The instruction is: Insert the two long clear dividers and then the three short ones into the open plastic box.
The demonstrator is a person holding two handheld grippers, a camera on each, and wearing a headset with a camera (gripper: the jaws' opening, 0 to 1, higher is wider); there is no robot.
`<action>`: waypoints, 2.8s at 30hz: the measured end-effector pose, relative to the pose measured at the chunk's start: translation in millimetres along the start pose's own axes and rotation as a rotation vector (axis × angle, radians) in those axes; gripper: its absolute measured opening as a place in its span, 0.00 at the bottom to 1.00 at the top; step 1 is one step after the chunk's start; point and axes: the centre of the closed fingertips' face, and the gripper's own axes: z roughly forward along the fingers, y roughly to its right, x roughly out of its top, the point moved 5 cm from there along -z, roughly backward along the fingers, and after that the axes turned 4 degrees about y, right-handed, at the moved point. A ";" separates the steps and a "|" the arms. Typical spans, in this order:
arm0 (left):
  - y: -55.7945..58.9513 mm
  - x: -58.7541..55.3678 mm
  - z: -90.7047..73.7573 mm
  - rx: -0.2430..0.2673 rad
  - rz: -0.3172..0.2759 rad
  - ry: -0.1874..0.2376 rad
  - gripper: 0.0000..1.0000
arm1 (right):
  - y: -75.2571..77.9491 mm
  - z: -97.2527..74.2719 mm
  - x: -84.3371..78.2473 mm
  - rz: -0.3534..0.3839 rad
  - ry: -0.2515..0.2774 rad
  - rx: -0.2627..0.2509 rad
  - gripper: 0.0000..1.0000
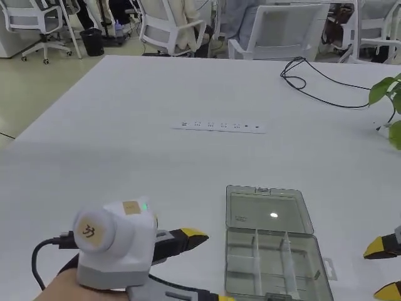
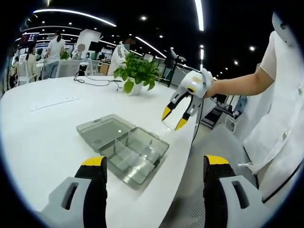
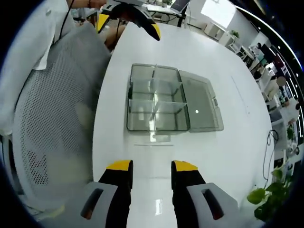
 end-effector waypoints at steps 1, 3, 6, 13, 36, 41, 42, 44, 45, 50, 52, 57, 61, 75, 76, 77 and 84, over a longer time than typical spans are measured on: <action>1.2 3.1 1.9 0.000 -0.012 0.013 0.84 | 0.3 -0.9 2.8 -0.004 0.010 -0.008 0.33; 3.3 7.1 4.9 -0.005 -0.030 0.031 0.84 | 0.3 -4.9 12.1 -0.005 0.021 -0.017 0.33; 8.4 13.4 12.0 -0.018 -0.064 0.053 0.82 | 2.8 -9.5 24.3 -0.024 0.039 -0.037 0.33; 17.8 24.0 30.2 -0.040 -0.183 0.105 0.70 | 1.7 -19.8 57.6 -0.051 0.078 -0.057 0.33; 34.6 32.7 65.3 -0.114 -0.561 0.145 0.25 | -13.4 -33.4 116.9 -0.102 0.126 -0.084 0.33; 37.8 31.9 67.3 -0.127 -0.577 0.140 0.17 | -15.1 -33.8 121.4 -0.115 0.126 -0.080 0.33; 38.5 32.1 67.7 -0.130 -0.581 0.141 0.16 | -15.3 -34.0 121.8 -0.115 0.127 -0.079 0.33; 39.2 32.3 68.1 -0.133 -0.585 0.142 0.13 | -16.1 -34.0 122.6 -0.118 0.126 -0.077 0.33; 39.1 32.2 68.5 -0.133 -0.589 0.142 0.12 | -16.7 -33.8 122.9 -0.120 0.125 -0.075 0.33; 40.4 31.8 69.5 -0.144 -0.595 0.136 0.07 | -17.5 -33.7 123.8 -0.130 0.118 -0.074 0.33; 41.1 32.0 70.0 -0.149 -0.602 0.136 0.05 | -17.3 -33.8 123.8 -0.135 0.114 -0.075 0.33; 41.9 31.9 70.6 -0.153 -0.612 0.131 0.00 | -17.0 -33.5 123.4 -0.139 0.109 -0.074 0.33; 42.3 31.0 71.1 -0.151 -0.619 0.126 0.00 | -17.5 -32.7 123.0 -0.147 0.102 -0.073 0.33; 42.3 30.1 69.7 -0.141 -0.631 0.135 0.00 | -15.7 -34.8 124.8 -0.152 0.115 -0.079 0.34; 42.2 30.4 69.5 -0.142 -0.627 0.134 0.00 | -15.0 -36.6 125.7 -0.145 0.123 -0.078 0.34; 42.1 30.4 69.3 -0.142 -0.623 0.133 0.00 | -14.3 -37.9 126.2 -0.141 0.130 -0.079 0.34; 44.0 29.7 65.9 -0.151 -0.372 0.093 0.00 | -6.6 -50.3 127.0 -0.051 0.213 -0.038 0.33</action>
